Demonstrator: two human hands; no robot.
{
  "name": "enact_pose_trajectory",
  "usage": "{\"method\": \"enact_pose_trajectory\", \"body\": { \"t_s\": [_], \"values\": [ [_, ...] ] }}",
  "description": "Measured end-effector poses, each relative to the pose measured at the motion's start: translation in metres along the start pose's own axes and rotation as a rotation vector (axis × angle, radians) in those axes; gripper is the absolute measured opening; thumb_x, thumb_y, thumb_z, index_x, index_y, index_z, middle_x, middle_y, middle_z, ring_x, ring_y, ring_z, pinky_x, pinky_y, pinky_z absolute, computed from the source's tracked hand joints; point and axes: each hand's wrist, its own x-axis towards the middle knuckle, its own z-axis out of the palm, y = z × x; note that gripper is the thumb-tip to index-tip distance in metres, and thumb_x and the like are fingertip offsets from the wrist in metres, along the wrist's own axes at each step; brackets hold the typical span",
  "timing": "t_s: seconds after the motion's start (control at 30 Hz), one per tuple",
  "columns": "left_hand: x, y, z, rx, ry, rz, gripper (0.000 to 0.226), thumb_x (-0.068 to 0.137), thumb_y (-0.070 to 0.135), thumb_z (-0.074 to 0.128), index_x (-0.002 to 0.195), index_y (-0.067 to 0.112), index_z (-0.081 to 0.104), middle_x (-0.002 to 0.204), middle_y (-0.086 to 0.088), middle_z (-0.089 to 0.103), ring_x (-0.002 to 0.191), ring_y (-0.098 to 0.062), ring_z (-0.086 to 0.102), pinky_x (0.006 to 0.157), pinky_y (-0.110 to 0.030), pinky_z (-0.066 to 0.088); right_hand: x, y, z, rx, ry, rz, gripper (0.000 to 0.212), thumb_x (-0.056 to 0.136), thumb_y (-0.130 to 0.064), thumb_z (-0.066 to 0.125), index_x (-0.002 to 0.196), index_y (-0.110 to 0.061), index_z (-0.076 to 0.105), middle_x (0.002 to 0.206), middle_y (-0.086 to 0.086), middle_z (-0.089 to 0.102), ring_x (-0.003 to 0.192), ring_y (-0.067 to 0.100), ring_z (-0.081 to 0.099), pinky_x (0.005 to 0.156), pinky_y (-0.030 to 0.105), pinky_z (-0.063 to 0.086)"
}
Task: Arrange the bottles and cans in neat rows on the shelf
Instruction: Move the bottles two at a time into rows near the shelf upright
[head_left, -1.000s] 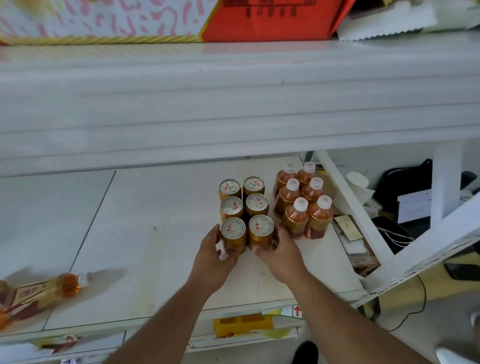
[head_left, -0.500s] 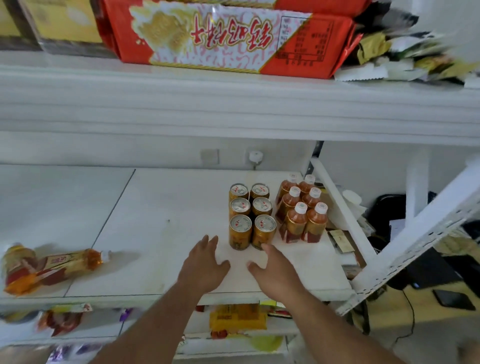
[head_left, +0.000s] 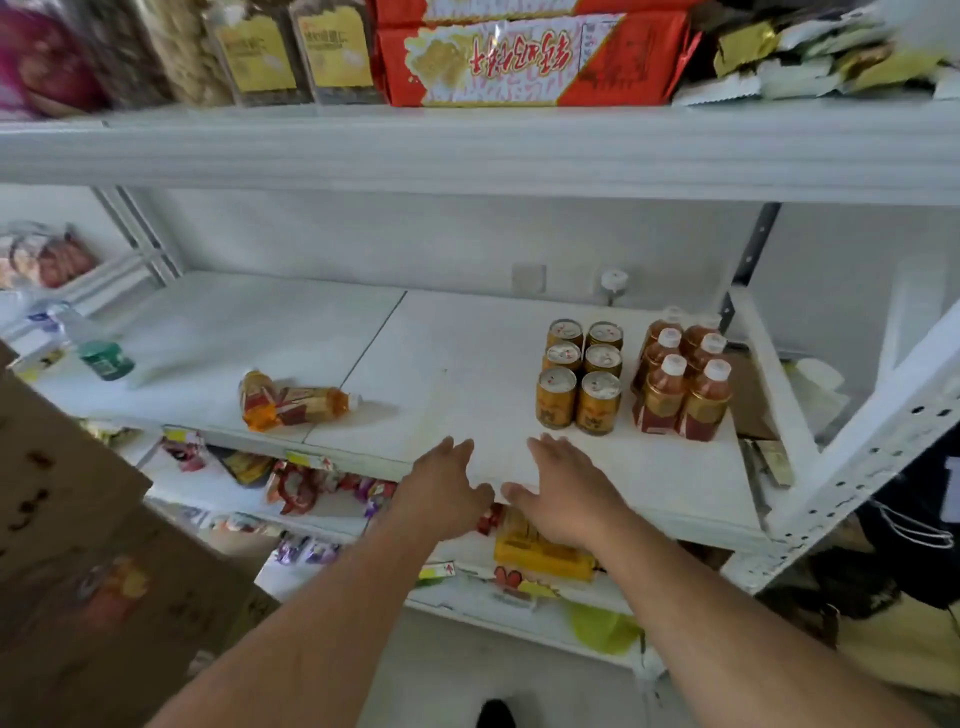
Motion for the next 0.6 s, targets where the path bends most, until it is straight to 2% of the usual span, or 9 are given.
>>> {"method": "enact_pose_trajectory", "body": {
  "t_s": [0.27,0.37,0.43,0.6],
  "values": [
    [-0.068,-0.042,-0.011,-0.01,0.042,-0.1,0.075,0.09,0.045,0.051,0.156,0.023,0.023,0.165,-0.001,0.014,0.148,-0.025,0.021,0.115,-0.041,0.03,-0.036,-0.045,0.027,0.02,-0.098,-0.087,0.082,0.099,-0.06,0.04,0.161,-0.018,0.008,0.169,0.003,0.003,0.154,0.022,0.002,0.123,0.04,0.012],
    [-0.084,-0.062,-0.018,-0.035,0.068,-0.107,0.075,0.091,0.041,0.053,0.156,0.022,0.022,0.164,-0.002,0.015,0.15,-0.022,0.016,0.118,-0.04,0.026,-0.045,-0.07,0.033,0.022,-0.098,-0.113,0.083,0.098,-0.063,0.039,0.16,-0.016,0.012,0.168,0.005,0.008,0.154,0.024,0.007,0.123,0.041,0.014],
    [-0.093,-0.078,-0.022,-0.049,0.096,-0.094,0.074,0.09,0.041,0.054,0.156,0.021,0.025,0.163,-0.002,0.019,0.149,-0.021,0.021,0.117,-0.04,0.028,-0.05,-0.086,0.037,0.031,-0.098,-0.122,0.083,0.097,-0.064,0.039,0.16,-0.016,0.014,0.168,0.005,0.01,0.153,0.024,0.01,0.123,0.041,0.015],
    [-0.113,-0.127,-0.039,-0.065,0.137,-0.073,0.072,0.091,0.04,0.056,0.155,0.022,0.028,0.163,0.001,0.022,0.147,-0.021,0.024,0.116,-0.038,0.029,-0.052,-0.134,0.06,0.037,-0.084,-0.112,0.08,0.098,-0.055,0.048,0.16,-0.016,0.015,0.167,0.005,0.015,0.152,0.025,0.016,0.12,0.039,0.019]
  ]
}}
